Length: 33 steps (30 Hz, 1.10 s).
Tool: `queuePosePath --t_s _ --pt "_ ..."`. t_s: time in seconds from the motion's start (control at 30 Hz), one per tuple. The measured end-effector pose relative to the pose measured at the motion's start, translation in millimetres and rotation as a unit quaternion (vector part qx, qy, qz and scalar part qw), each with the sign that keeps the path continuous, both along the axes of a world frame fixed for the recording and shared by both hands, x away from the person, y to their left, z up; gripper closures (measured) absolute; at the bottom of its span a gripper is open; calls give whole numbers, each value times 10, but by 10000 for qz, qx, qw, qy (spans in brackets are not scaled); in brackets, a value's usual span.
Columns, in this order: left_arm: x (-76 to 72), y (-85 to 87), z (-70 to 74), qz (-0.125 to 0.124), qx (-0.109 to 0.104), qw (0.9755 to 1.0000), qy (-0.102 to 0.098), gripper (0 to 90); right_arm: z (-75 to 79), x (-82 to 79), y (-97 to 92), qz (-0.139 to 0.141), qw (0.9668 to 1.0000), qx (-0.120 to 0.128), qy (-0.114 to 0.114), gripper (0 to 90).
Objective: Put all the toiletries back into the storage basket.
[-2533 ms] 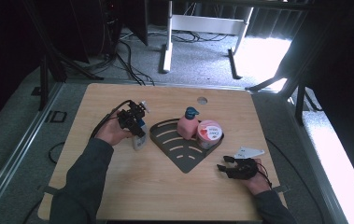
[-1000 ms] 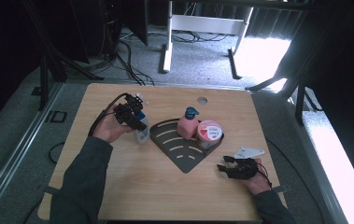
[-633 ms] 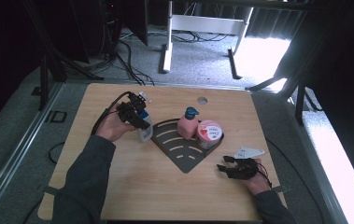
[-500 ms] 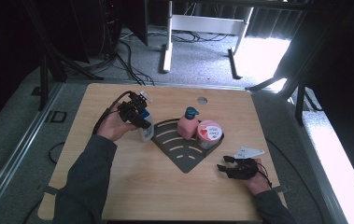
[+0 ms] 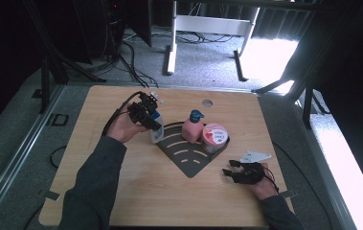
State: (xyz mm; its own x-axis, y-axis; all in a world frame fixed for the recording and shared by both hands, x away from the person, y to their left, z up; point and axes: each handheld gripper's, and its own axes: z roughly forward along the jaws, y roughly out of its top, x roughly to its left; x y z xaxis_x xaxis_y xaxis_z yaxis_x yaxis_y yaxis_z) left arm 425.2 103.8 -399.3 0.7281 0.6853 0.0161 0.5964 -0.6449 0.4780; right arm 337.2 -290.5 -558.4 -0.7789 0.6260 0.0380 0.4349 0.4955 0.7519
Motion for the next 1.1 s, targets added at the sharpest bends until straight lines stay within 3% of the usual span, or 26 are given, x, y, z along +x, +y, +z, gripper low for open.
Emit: queuePosePath --t_s 0.67,1.1 --pt "85 -177 -45 88 -137 9996 -235 553 0 3 -3 4 10000 8 6 475" --pt "169 -316 -132 98 -178 9995 -250 552 0 6 -7 10 10000 15 12 475"
